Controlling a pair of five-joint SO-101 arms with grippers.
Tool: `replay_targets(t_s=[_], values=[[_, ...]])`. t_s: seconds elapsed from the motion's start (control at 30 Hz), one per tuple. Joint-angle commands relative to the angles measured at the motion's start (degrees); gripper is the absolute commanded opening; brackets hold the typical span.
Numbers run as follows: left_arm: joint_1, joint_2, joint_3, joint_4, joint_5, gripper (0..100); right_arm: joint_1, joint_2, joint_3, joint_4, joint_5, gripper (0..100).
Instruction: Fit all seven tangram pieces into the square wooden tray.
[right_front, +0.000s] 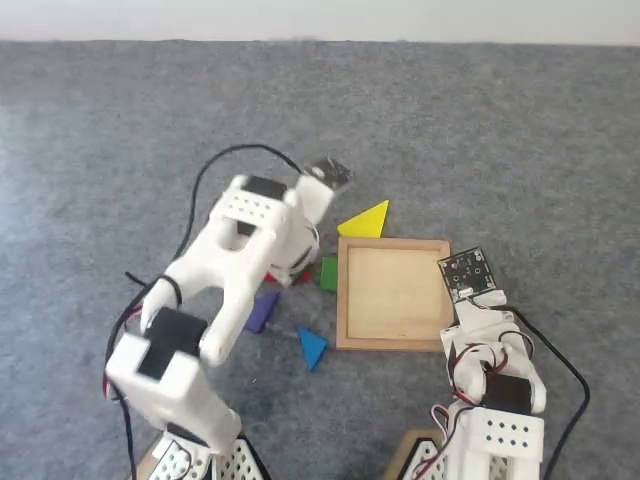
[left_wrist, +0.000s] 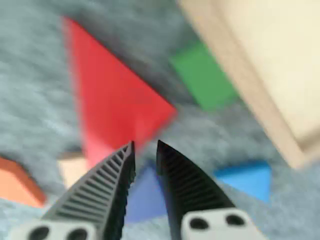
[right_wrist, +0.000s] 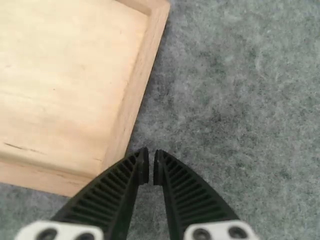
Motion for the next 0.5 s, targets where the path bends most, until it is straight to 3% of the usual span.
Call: replay_targets(t_s=[0.0,0.13,0.27,0.47], values=[[2.99,-10.29,3.38,-0.7,1.58,10,-0.04,-0.57,0.97,-1.1,-0.18,3.9],[-3.43,-13.98,1.27,-1.85,2.02,27,-0.04,-0.57,0.97,-1.1,-0.18,3.9],[-7.91,-11.08,-2.86,-1.93,0.35,28,-0.04,-0.57,0.97,-1.1,-0.18,3.9],[-8.18,3.78,-6.64,-6.24,0.0,28,-0.04,-0.57,0.97,-1.1,-0.18,3.9]])
